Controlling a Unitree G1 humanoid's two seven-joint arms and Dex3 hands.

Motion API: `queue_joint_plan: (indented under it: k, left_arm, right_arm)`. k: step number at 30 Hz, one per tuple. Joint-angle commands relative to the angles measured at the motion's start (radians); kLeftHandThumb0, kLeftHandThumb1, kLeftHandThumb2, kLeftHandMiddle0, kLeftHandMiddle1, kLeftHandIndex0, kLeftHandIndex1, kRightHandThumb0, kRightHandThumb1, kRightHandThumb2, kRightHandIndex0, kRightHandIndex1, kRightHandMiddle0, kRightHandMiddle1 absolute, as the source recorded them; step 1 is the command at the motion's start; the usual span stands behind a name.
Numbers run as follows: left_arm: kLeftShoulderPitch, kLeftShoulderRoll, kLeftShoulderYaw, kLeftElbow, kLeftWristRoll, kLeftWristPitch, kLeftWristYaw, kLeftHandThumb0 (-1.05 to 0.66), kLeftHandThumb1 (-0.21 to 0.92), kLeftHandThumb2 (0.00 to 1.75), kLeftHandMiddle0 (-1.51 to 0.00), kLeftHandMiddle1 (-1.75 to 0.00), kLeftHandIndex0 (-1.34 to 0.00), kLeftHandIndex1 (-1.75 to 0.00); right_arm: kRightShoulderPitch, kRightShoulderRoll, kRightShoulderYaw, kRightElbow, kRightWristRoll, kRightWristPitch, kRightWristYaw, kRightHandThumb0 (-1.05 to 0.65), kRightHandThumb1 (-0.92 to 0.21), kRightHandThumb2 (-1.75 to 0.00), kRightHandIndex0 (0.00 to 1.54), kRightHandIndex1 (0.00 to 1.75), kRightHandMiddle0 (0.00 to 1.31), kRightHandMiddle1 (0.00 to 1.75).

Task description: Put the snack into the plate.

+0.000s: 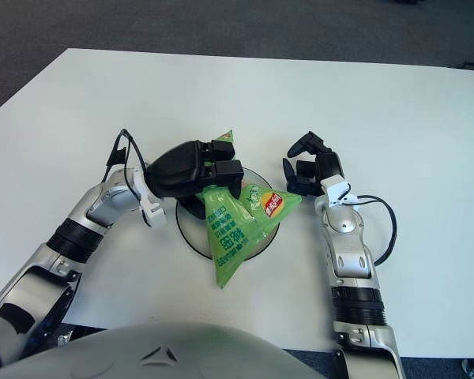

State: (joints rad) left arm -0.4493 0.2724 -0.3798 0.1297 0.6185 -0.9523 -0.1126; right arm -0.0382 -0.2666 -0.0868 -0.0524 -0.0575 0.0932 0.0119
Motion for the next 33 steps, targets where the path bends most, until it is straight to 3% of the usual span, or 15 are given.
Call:
queue_joint_plan:
  k: [1,6,9,12,16,19,21,23,25,30,33]
  left_arm:
    - [0.002,0.007,0.000,0.021,0.055,0.018,0.024,0.00,0.24,1.41,-0.67,-1.74,-0.43,-1.75]
    - [0.006,0.008,-0.004,0.036,0.103,0.028,0.067,0.00,0.25,1.41,-0.66,-1.75,-0.43,-1.75]
    - [0.006,0.010,-0.009,0.049,0.129,0.025,0.099,0.00,0.26,1.37,-0.65,-1.75,-0.48,-1.66]
    - [-0.004,0.014,-0.017,0.077,0.129,0.000,0.125,0.00,0.36,1.22,-0.55,-1.75,-0.46,-1.61]
    - [-0.026,0.035,-0.030,0.109,0.124,-0.033,0.132,0.00,0.54,1.02,-0.42,-1.69,-0.35,-1.69]
    - [-0.046,0.074,-0.036,0.095,0.074,-0.045,0.078,0.00,0.81,0.61,-0.34,-1.53,-0.22,-1.72]
    - [-0.053,0.115,-0.048,0.047,-0.005,-0.023,-0.010,-0.17,0.86,0.57,-0.31,-1.28,-0.20,-1.73]
    - [-0.055,0.144,-0.064,0.006,-0.077,0.011,-0.093,-0.31,0.82,0.68,-0.30,-0.92,-0.08,-1.35]
    - [-0.054,0.153,-0.079,-0.004,-0.120,0.039,-0.151,-0.36,0.81,0.73,-0.29,-0.75,-0.04,-1.19]
    - [-0.046,0.160,-0.111,-0.019,-0.248,0.120,-0.280,-0.44,0.85,0.72,-0.26,-0.38,0.00,-0.89]
    - [-0.041,0.165,-0.118,-0.036,-0.331,0.163,-0.346,-0.45,0.85,0.71,-0.24,-0.31,0.00,-0.82]
  right_arm:
    - [0.069,0.009,0.016,0.062,-0.008,0.070,0.023,-0.44,-0.45,-1.14,1.23,1.75,0.51,1.75]
    - [0.069,0.010,0.016,0.059,-0.009,0.075,0.022,-0.44,-0.45,-1.14,1.22,1.75,0.51,1.75]
    - [0.070,0.011,0.016,0.057,-0.008,0.077,0.021,-0.44,-0.46,-1.14,1.22,1.75,0.51,1.75]
    - [0.070,0.014,0.013,0.058,-0.005,0.073,0.019,-0.44,-0.46,-1.14,1.22,1.75,0.50,1.75]
    - [0.070,0.014,0.012,0.060,-0.005,0.071,0.019,-0.44,-0.46,-1.14,1.22,1.75,0.50,1.75]
    - [0.070,0.013,0.011,0.061,-0.003,0.071,0.022,-0.44,-0.46,-1.13,1.22,1.75,0.50,1.75]
    - [0.070,0.013,0.012,0.063,-0.003,0.071,0.022,-0.44,-0.46,-1.13,1.22,1.75,0.50,1.75]
    - [0.069,0.013,0.012,0.064,-0.005,0.071,0.021,-0.44,-0.46,-1.14,1.22,1.75,0.50,1.75]
    - [0.069,0.012,0.012,0.065,-0.006,0.070,0.020,-0.44,-0.46,-1.14,1.22,1.75,0.50,1.75]
    - [0.064,0.012,0.013,0.072,-0.011,0.067,0.016,-0.44,-0.46,-1.13,1.22,1.75,0.50,1.75]
    - [0.062,0.013,0.012,0.077,-0.010,0.065,0.016,-0.44,-0.46,-1.13,1.22,1.75,0.50,1.75]
